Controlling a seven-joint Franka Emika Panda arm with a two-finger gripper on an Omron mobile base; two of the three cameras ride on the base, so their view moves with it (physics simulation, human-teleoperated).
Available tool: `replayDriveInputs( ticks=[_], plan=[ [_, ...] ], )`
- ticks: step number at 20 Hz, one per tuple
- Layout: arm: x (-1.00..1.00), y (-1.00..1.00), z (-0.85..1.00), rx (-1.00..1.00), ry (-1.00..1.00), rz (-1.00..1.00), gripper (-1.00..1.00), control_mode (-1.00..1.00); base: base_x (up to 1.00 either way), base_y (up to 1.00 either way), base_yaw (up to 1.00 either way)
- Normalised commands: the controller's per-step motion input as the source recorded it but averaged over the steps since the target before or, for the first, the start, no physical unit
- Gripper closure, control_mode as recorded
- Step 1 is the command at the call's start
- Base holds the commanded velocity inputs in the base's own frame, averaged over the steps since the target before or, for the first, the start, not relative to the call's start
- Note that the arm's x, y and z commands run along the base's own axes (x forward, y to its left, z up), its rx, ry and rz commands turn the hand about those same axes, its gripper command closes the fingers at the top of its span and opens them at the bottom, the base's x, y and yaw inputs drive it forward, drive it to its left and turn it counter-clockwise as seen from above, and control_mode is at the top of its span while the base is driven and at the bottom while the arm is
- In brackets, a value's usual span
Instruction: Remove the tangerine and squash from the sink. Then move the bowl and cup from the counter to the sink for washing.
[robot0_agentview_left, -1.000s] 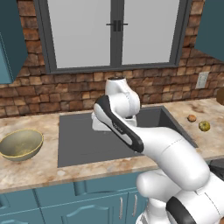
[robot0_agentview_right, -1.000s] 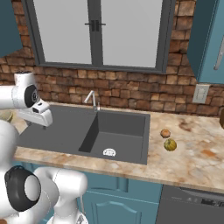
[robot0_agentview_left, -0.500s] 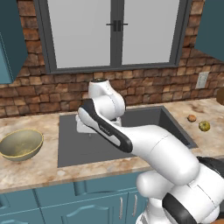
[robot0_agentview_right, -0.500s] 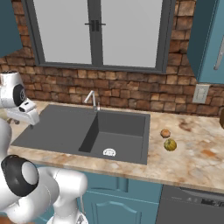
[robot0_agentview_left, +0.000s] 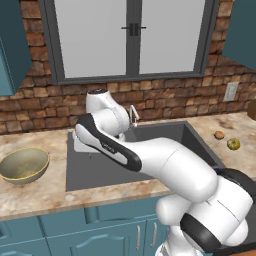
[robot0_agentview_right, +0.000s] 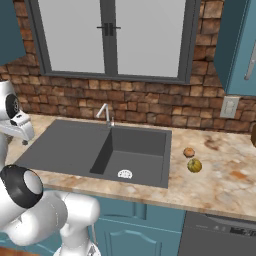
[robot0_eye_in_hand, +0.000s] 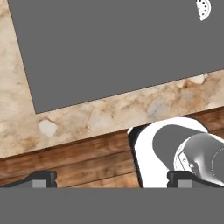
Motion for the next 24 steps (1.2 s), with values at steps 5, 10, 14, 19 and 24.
replayDriveInputs(
  ticks=[5,10,14,19,24],
  plan=[
    [0.0,0.25,0.08,0.0,0.01,0.0,-1.0,-1.0,0.0,0.0,0.0],
    [0.0,0.17,0.11,0.0,0.04,0.0,-1.0,-1.0,0.0,0.0,0.0],
    [0.01,0.21,0.05,0.0,0.03,0.0,-1.0,-1.0,0.0,0.0,0.0],
    [0.01,0.17,0.01,0.0,0.03,0.0,-1.0,-1.0,0.0,0.0,0.0],
    [0.0,0.15,0.05,0.0,0.03,0.02,-1.0,-1.0,0.0,0.0,0.0]
  ],
)
